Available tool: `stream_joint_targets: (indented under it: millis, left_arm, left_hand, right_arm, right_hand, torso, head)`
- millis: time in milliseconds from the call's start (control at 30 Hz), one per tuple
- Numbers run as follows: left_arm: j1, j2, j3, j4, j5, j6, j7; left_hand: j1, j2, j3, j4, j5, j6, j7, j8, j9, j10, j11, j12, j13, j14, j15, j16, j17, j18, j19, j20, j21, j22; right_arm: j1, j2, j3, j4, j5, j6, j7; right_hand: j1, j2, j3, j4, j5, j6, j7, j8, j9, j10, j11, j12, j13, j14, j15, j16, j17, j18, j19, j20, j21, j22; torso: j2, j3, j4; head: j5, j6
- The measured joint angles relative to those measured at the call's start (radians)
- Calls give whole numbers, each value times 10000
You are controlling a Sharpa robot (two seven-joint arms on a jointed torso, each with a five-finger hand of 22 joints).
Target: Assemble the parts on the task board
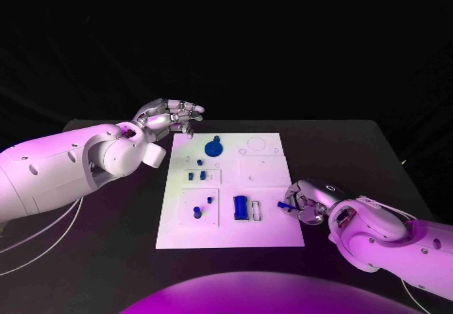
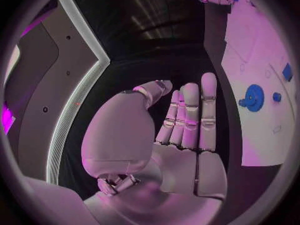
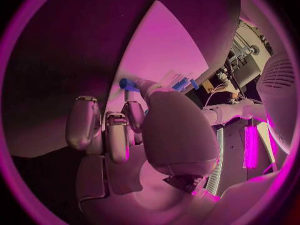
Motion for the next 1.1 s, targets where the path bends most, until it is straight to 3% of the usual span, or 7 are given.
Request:
stream_joint_targets:
  millis: [33,200,500,867,967,1033,1100]
  left_arm:
    - [0,0,0,0,0,0,-1]
    - [0,8,0,-2,0,1,-3]
    - [0,36,0,-5,0,6,-6]
    - [0,38,-1,0,-1,12,-8]
    - [0,38,-1,4,-1,14,-9]
    - [0,37,-1,4,-1,14,-9]
    - [0,37,-1,5,-1,15,-9]
  left_hand:
    - [0,0,0,0,0,0,0,8,0,0,0,0,-2,0,0,0,0,0,0,0,0,-1]
    - [0,0,0,0,0,0,0,47,0,0,0,0,-11,0,0,0,0,0,0,0,0,-10]
    - [0,0,0,0,0,0,0,47,0,0,0,0,-10,0,0,0,-8,0,0,0,0,-10]
    - [0,0,0,0,0,0,0,47,0,0,0,0,-9,0,0,0,-8,0,0,0,1,-9]
    - [0,0,0,0,0,0,0,47,0,0,0,0,-9,0,0,0,-8,1,0,0,1,-9]
    - [0,0,0,0,0,0,0,47,0,0,0,0,-9,0,0,0,-8,1,0,0,1,-9]
    - [0,0,0,0,0,0,0,47,0,0,0,0,-9,0,0,0,-7,0,0,0,1,-9]
  right_arm:
    - [-1,-1,-22,72,28,-19,-26]
    - [127,33,-42,375,260,-141,-67]
    - [277,438,-26,688,751,-484,-32]
    - [277,865,-28,381,1352,-458,28]
    - [250,974,-28,269,1533,-348,30]
    - [236,1037,-29,212,1632,-279,30]
    - [228,1091,-30,160,1726,-200,29]
  right_hand:
    - [-293,-36,330,-73,7,-1,0,1,7,39,38,0,15,0,0,0,0,0,0,0,0,0]
    - [-824,-58,685,-169,17,-1,1,7,7,46,47,0,38,0,0,0,0,0,0,0,0,-1]
    - [-1172,-95,1036,-424,18,-1,2,24,8,46,47,0,70,0,0,0,-1,0,-1,1,0,7]
    - [-1943,-122,1669,-917,43,0,4,26,11,185,34,131,185,0,1,0,-1,0,-1,1,0,5]
    - [-2287,-143,1589,-836,425,22,26,261,58,197,22,188,199,0,1,0,-1,0,-1,1,0,5]
    - [-2461,-107,1463,-710,447,40,43,372,78,197,22,219,199,0,1,0,-1,0,-1,1,-1,5]
    - [-2525,-118,1403,-650,465,40,43,374,402,204,23,245,199,0,1,-1,-1,0,21,-21,-1,5]
  torso:
    - [-1,-1,2]
    - [-4,-2,12]
    - [7,-3,8]
    - [12,-4,5]
    - [12,1,1]
    - [13,3,-1]
    - [13,3,-6]
  head:
    - [0,0]
    - [0,13]
    - [-1,35]
    - [18,-8]
    - [28,-14]
    - [34,-20]
    - [37,-25]
